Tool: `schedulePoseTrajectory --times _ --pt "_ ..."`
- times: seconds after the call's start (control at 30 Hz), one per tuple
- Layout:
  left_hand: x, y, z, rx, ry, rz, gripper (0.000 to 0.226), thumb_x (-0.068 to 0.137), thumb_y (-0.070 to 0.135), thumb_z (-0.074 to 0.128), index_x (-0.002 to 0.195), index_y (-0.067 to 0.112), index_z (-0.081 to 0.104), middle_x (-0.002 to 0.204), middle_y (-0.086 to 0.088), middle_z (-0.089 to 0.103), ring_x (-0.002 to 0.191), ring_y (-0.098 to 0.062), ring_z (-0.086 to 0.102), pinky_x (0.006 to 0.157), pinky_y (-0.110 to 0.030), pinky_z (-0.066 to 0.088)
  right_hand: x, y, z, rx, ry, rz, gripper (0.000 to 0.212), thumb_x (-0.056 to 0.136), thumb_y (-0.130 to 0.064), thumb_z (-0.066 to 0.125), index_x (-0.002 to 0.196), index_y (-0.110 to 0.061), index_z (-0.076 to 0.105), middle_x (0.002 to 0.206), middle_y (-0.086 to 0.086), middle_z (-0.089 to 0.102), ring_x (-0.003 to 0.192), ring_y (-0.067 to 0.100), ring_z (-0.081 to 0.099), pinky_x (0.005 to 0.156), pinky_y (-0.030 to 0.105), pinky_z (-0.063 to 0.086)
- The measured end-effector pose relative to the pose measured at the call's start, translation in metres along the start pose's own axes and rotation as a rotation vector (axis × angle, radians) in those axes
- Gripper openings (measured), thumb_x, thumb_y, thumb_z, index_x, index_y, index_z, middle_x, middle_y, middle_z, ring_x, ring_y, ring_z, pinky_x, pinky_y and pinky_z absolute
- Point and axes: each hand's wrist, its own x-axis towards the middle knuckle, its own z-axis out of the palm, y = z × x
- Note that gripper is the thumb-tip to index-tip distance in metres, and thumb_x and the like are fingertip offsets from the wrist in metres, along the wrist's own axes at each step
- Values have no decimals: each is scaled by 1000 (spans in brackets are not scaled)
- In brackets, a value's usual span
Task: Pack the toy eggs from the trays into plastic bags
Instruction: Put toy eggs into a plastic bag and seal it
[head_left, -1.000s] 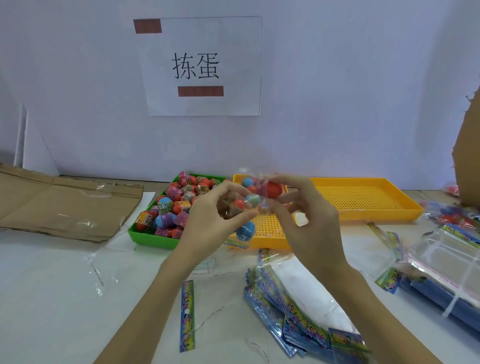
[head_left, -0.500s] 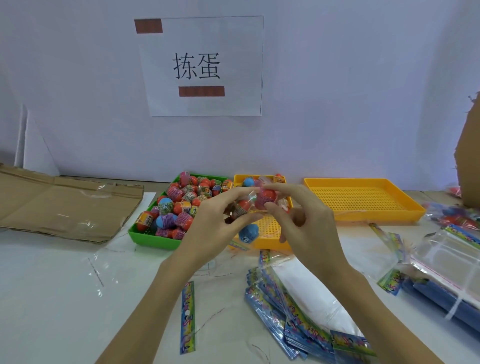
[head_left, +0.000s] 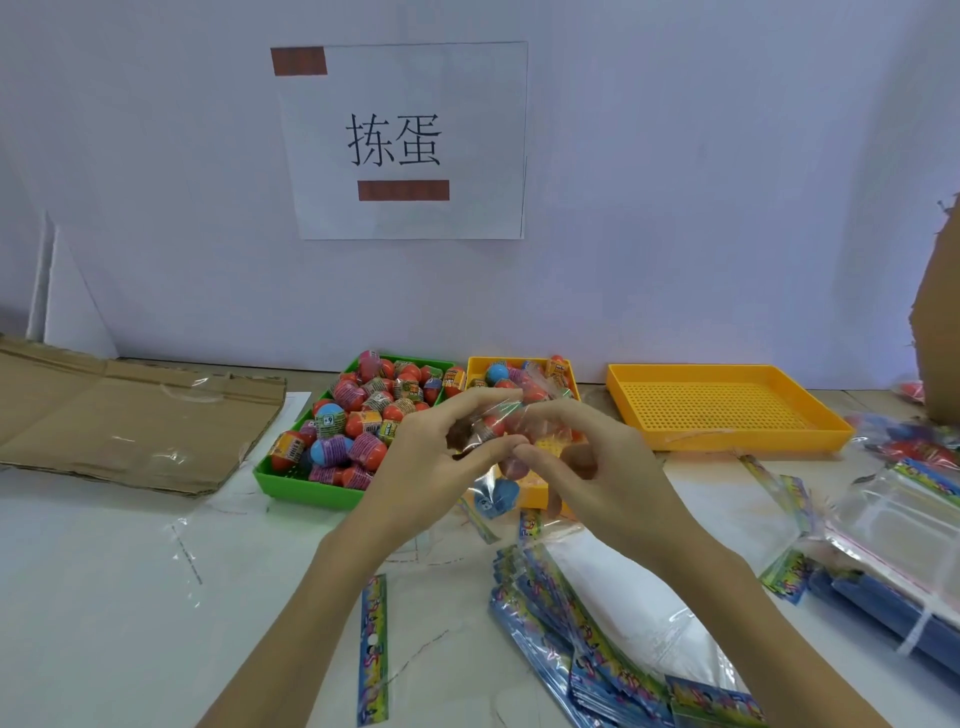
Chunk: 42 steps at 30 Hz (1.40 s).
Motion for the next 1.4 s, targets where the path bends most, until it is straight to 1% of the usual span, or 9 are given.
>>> schedulePoseTrajectory --times 0.17,0.3,0.5,0.63,0.77,0.93,1.03,1.2,1.4 --pt "2 1 3 -257 83 -153 31 91 29 80 121 30 74 110 10 77 94 -13 76 85 -32 61 2 4 -5 -213 162 -121 18 94 -24 74 112 -20 73 105 -12 71 73 7 70 59 26 56" --pt "3 2 6 -402 107 -303 27 85 32 85 110 30 77 111 5 77 98 -24 76 90 -47 63 2 3 -5 -335 218 -240 14 94 -14 74 108 -13 75 100 -5 72 82 7 67 68 27 57" --pt "3 4 7 -469 165 -346 24 96 38 70 88 18 82 92 -4 80 83 -13 73 78 -24 59 3 2 -15 -327 157 -301 9 96 -10 72 103 -12 77 95 -7 73 74 10 68 61 32 55" --pt "3 1 8 -467 244 -375 26 99 28 68 79 22 83 87 -3 78 80 -12 69 74 -24 56 3 -1 -19 -178 352 -153 14 98 -17 68 107 -14 77 84 -9 75 60 8 70 52 17 48" --pt "3 2 8 -456 301 -369 25 100 25 68 82 16 81 85 -4 78 78 -11 71 69 -25 56 2 -3 -22 -224 499 -79 10 98 -15 69 107 -15 75 85 -3 74 62 11 67 57 13 45" --pt "-2 9 21 -406 242 -269 14 101 14 66 100 19 78 82 -3 80 81 -12 78 69 -19 58 0 -11 3 -337 422 -249 12 96 -16 73 106 -13 76 108 1 67 101 20 62 84 33 53" --pt "-3 14 24 -373 181 -207 17 104 15 62 100 16 78 85 -1 80 85 -12 77 75 -20 59 -1 -9 11 -354 380 -178 14 97 -17 71 109 -21 78 119 -4 66 115 22 57 97 27 46" --pt "-4 14 26 -145 109 -113 19 106 18 59 105 15 78 92 2 77 89 -22 73 85 -47 60 -3 -3 10 -359 394 -150 13 95 -19 74 108 -21 78 110 -9 71 107 19 59 92 29 48" --pt "-6 11 30 106 125 51 21 104 14 61 117 20 75 94 10 71 88 -8 66 78 -25 55 -2 1 9 -454 447 -234 13 94 -19 76 106 -15 80 110 1 72 105 27 59 89 44 53"
